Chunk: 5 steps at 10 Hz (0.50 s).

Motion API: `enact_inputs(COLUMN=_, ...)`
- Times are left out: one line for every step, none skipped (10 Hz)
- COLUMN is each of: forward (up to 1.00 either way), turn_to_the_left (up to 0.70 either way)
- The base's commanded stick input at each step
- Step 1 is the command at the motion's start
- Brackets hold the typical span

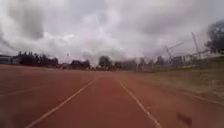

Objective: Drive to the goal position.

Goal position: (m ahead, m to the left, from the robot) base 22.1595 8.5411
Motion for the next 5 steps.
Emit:
enact_inputs(forward=0.85, turn_to_the_left=0.0)
enact_inputs(forward=0.85, turn_to_the_left=0.0)
enact_inputs(forward=0.85, turn_to_the_left=0.0)
enact_inputs(forward=0.85, turn_to_the_left=0.0)
enact_inputs(forward=0.85, turn_to_the_left=0.0)
